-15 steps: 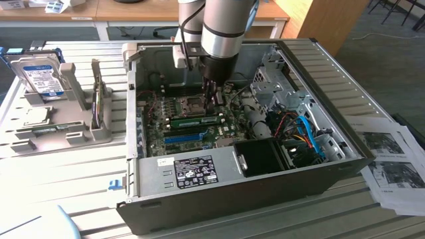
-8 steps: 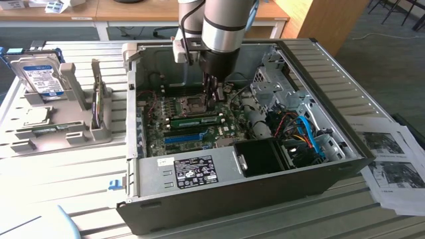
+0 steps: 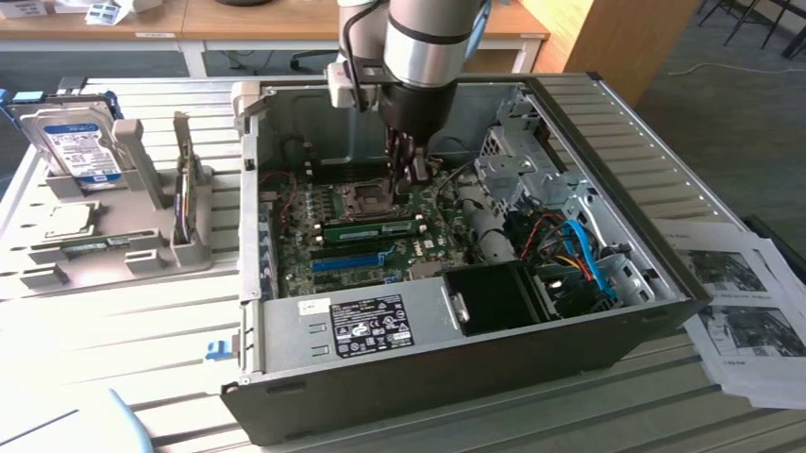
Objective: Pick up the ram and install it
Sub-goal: 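Insert the ram into the slot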
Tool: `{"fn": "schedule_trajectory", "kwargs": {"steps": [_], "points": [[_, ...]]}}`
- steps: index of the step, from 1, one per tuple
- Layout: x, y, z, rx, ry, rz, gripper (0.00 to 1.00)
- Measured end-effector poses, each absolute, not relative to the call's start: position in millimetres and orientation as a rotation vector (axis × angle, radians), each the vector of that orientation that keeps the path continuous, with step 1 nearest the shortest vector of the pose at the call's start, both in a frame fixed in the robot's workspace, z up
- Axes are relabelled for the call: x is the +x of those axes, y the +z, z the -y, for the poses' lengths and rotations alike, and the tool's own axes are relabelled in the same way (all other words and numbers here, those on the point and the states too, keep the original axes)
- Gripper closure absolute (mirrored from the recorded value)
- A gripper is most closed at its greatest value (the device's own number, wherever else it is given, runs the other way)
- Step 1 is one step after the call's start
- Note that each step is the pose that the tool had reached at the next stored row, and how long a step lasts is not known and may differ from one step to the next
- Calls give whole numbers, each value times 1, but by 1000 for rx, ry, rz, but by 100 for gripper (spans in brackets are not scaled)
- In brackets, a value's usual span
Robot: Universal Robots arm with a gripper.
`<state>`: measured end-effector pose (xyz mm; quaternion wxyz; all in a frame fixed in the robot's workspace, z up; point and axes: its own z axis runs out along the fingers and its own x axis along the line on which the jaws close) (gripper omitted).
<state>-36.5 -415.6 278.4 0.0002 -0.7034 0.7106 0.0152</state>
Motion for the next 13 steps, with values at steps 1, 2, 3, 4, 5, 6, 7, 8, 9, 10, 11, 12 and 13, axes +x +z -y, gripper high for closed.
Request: {"fn": "schedule_trajectory", "kwargs": {"steps": [1,2,3,4,5,6,7,8,9,10,11,12,13], "points": [[-36,280,416,-2210,48,-2232,76],[-36,281,416,-2210,48,-2232,76],[-36,283,416,-2210,48,-2232,76],[-36,285,416,-2210,48,-2232,76],[-36,286,416,-2210,48,-2232,76],[-36,288,416,-2210,48,-2232,76],[-36,289,416,-2210,48,-2232,76],[-36,291,416,-2210,48,-2232,76],[-36,293,416,-2210,48,-2232,76],[-36,296,416,-2209,48,-2232,76],[-36,297,416,-2209,48,-2232,76],[-36,298,416,-2210,48,-2232,76],[-36,299,416,-2210,48,-2232,76]]}}
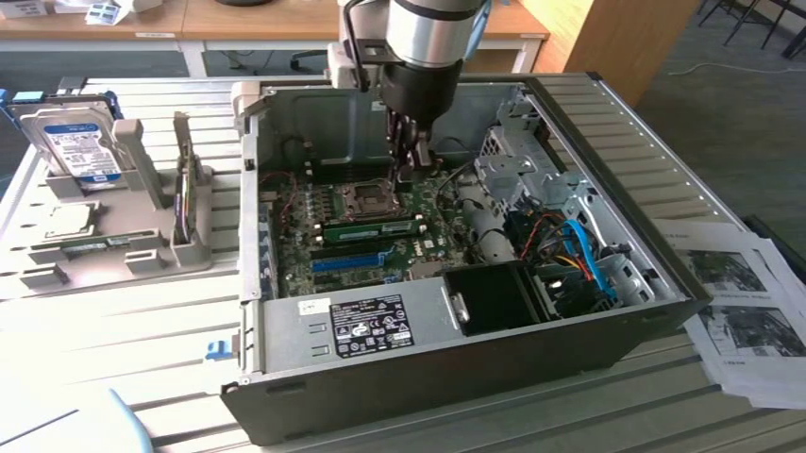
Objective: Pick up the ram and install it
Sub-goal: 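Insert the ram into the slot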
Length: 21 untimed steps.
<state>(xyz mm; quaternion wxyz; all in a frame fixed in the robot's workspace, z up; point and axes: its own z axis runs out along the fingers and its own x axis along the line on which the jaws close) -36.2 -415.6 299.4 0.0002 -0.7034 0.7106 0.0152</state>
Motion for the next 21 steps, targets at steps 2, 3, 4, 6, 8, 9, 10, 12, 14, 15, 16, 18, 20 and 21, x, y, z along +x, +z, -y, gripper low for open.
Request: {"fn": "schedule_trajectory", "kwargs": {"steps": [2,3,4,6,8,9,10,12,14,15,16,18,20,21], "points": [[-36,303,416,-2210,48,-2232,76],[-36,304,416,-2210,48,-2232,76],[-36,305,416,-2210,48,-2232,76],[-36,308,416,-2210,48,-2232,76],[-36,310,416,-2210,48,-2232,76],[-36,311,416,-2209,48,-2232,76],[-36,312,416,-2209,48,-2232,76],[-36,315,416,-2210,48,-2232,76],[-36,317,416,-2210,48,-2232,76],[-36,318,416,-2210,48,-2232,76],[-36,320,416,-2210,48,-2232,76],[-36,321,416,-2209,48,-2232,76],[-36,321,416,-2209,48,-2232,76],[-36,321,416,-2209,48,-2232,76]]}}
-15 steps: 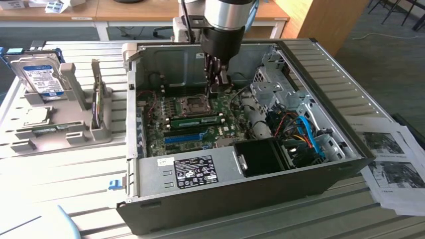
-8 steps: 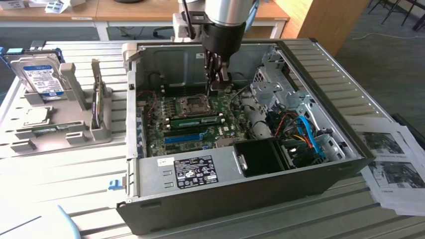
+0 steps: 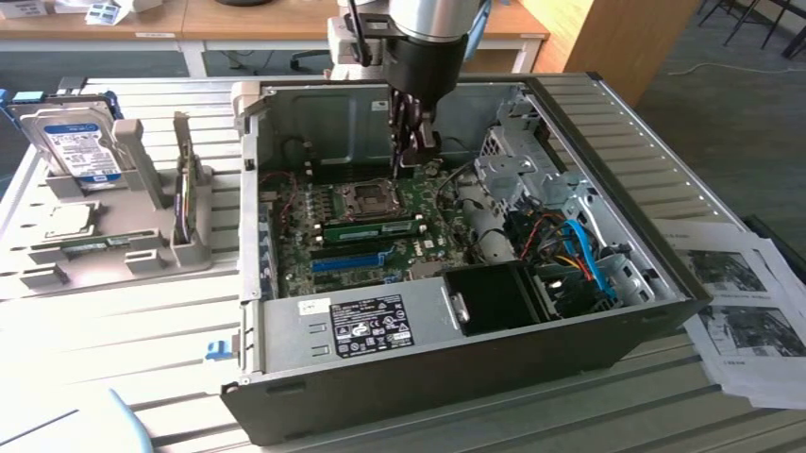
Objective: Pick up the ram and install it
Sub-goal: 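Insert the ram into the slot, then press down the ram until it locks into place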
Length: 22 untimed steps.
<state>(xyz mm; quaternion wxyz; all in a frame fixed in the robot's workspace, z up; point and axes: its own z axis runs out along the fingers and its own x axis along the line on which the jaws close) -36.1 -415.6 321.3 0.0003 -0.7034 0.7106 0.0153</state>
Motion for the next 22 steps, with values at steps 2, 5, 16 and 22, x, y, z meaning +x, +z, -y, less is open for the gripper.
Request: {"fn": "schedule_trajectory", "kwargs": {"steps": [2,5,16,22], "points": [[-36,321,416,-2210,48,-2232,76],[-36,321,416,-2210,48,-2232,76],[-36,321,416,-2210,48,-2232,84],[-36,321,416,-2210,48,-2232,91]]}}
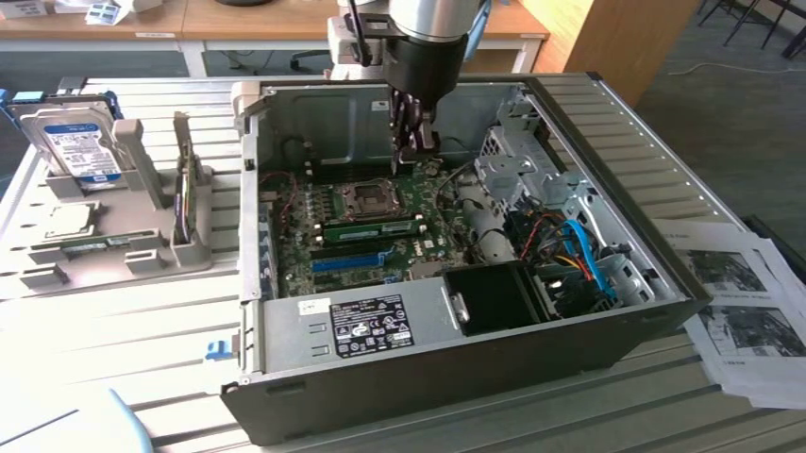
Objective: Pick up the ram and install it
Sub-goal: 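Press down the ram until it locks into place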
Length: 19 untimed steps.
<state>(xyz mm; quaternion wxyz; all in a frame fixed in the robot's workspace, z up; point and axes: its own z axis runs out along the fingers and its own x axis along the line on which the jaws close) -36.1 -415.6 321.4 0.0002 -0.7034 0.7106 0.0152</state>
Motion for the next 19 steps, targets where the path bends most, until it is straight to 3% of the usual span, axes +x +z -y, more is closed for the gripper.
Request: {"fn": "schedule_trajectory", "kwargs": {"steps": [19], "points": [[-10,321,416,-2210,48,-2232,91]]}}
